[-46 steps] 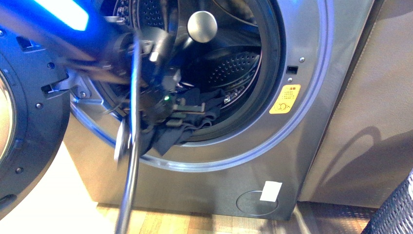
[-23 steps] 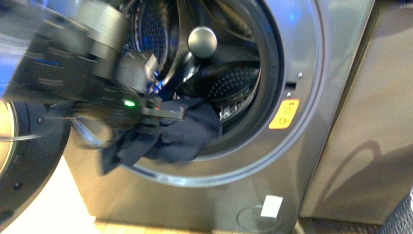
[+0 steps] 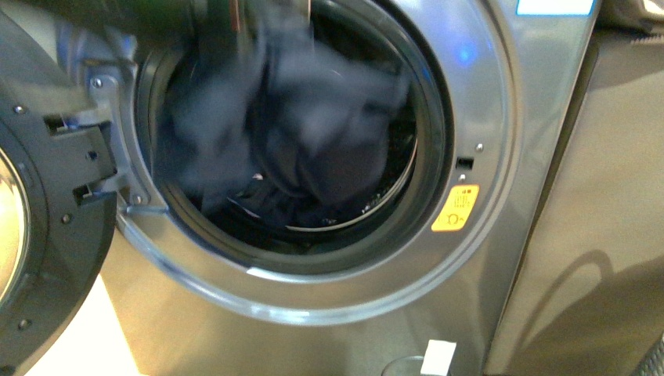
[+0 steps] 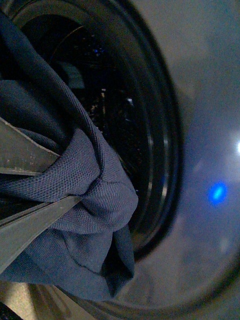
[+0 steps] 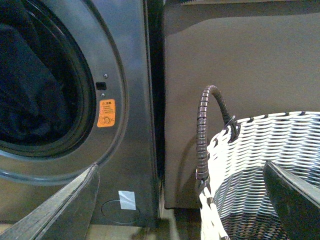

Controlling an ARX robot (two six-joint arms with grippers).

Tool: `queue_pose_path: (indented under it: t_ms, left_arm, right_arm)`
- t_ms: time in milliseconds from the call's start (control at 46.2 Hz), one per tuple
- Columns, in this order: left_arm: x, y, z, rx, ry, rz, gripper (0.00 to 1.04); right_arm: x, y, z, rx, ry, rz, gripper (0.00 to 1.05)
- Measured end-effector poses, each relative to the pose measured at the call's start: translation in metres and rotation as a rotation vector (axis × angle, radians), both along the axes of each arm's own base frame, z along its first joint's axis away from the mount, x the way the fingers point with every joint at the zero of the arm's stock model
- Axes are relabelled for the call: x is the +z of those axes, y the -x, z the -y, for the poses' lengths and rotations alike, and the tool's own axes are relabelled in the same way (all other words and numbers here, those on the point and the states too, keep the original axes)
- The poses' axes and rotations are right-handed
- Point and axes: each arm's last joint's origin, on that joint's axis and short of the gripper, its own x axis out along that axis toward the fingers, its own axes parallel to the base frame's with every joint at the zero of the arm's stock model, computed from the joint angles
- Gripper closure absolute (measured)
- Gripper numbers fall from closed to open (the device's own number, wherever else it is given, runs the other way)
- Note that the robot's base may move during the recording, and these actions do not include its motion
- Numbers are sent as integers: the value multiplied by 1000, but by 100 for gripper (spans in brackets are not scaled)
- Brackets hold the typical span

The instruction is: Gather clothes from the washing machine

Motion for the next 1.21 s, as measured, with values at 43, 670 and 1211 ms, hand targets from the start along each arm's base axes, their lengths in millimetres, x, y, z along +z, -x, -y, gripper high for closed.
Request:
queue_pose_path:
  t_ms: [43, 670, 1211]
  left_arm:
    - [9, 5, 1, -8, 6, 27, 98]
    - [158, 28, 29, -120, 67, 237, 98]
    - [264, 77, 81, -409, -38, 191, 98]
  right_arm:
    - [0, 0, 0, 0, 0, 0, 7]
    - [0, 0, 0, 0, 0, 0, 7]
    - [0, 0, 0, 0, 0, 0, 7]
